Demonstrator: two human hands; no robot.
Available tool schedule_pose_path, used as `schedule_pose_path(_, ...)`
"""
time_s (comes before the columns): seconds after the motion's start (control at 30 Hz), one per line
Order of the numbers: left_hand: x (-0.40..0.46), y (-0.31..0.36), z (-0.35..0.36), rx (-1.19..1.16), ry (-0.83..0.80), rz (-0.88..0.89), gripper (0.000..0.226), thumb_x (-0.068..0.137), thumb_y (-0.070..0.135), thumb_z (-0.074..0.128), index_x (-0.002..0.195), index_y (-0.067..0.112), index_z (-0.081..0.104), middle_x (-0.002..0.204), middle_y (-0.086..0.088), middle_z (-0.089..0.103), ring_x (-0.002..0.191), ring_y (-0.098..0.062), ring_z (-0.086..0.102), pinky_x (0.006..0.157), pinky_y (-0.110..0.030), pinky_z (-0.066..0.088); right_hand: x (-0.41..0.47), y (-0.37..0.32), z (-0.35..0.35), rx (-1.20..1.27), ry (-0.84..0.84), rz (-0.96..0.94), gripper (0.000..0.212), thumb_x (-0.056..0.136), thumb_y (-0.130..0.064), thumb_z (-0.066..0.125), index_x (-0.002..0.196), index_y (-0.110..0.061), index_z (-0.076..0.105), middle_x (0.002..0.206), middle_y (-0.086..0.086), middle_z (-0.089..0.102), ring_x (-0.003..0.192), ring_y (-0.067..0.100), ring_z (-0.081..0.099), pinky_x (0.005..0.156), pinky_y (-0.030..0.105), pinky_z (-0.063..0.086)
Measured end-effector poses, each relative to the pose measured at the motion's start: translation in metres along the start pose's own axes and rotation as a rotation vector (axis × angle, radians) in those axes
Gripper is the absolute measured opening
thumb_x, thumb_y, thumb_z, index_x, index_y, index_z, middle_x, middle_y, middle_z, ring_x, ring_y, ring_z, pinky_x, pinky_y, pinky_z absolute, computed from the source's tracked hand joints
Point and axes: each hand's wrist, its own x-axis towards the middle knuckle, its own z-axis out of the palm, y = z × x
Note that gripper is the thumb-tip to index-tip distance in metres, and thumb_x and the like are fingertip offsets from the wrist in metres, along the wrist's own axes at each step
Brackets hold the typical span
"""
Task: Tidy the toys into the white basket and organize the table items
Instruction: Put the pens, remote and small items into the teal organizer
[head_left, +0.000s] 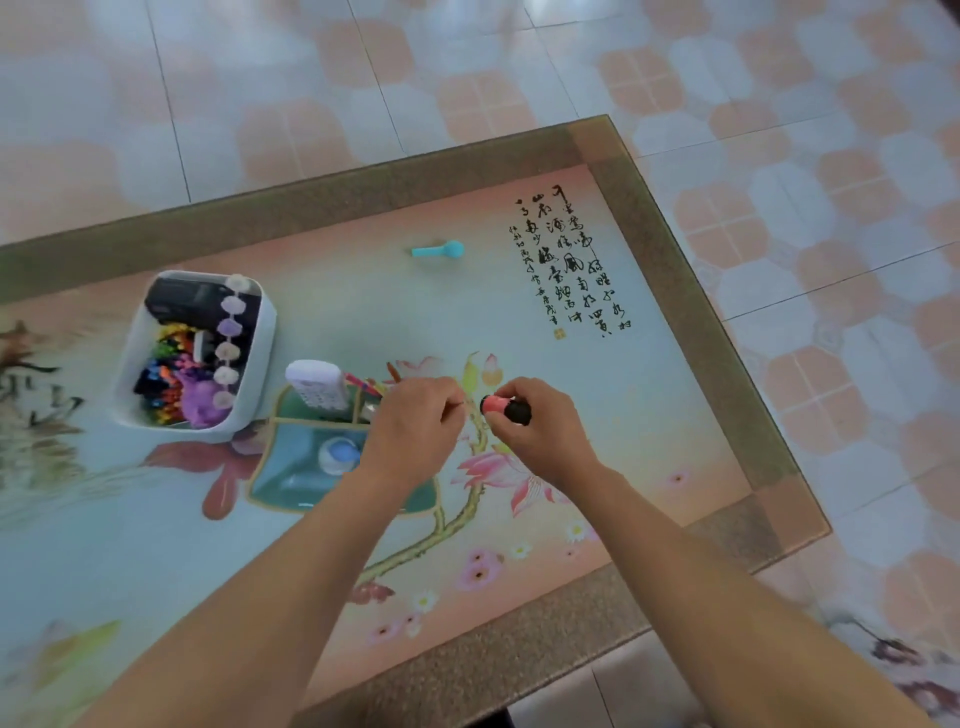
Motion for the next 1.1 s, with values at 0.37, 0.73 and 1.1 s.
schedule_pose_path(0.37, -0.071, -0.094, -0.058, 0.018, 0.085, -0.163, 0.016, 0.085, 0.018, 0.06, 0.075, 0.006, 0.064, 0.074, -0.007, 0.065, 0.071, -0.025, 0.056, 0.059, -0.031, 0.036, -0.029, -0.073, 0.094, -0.426, -0.328, -0.182, 0.02, 0.091, -0.032, 0.054, 0.079, -0.017, 0.052, 0.076, 0.002, 0.053, 0.069, 0.025, 0.051, 0.056, 0.034, 0.038)
schedule_pose_path(0.73, -0.078, -0.139, -0.063, -0.008, 0.148, -0.156, 0.014, 0.085, 0.019, 0.06, 0.077, 0.009, 0.065, 0.078, -0.008, 0.066, 0.069, -0.019, 0.047, 0.061, -0.03, 0.037, 0.002, -0.083, 0.167, -0.715, -0.56, -0.111, 0.024, 0.094, -0.023, 0.051, 0.112, -0.008, 0.057, 0.108, 0.013, 0.064, 0.096, 0.033, 0.062, 0.073, 0.037, 0.049)
schedule_pose_path(1.1, -0.074, -0.137, -0.067, -0.043, 0.177, -0.152, 0.013, 0.084, 0.018, 0.061, 0.077, 0.008, 0.065, 0.074, -0.007, 0.067, 0.068, -0.023, 0.054, 0.06, -0.032, 0.042, 0.002, -0.099, 0.149, -0.645, -0.582, -0.179, 0.004, 0.087, -0.014, 0.055, 0.09, -0.012, 0.057, 0.08, 0.012, 0.053, 0.075, 0.026, 0.047, 0.051, 0.027, 0.03)
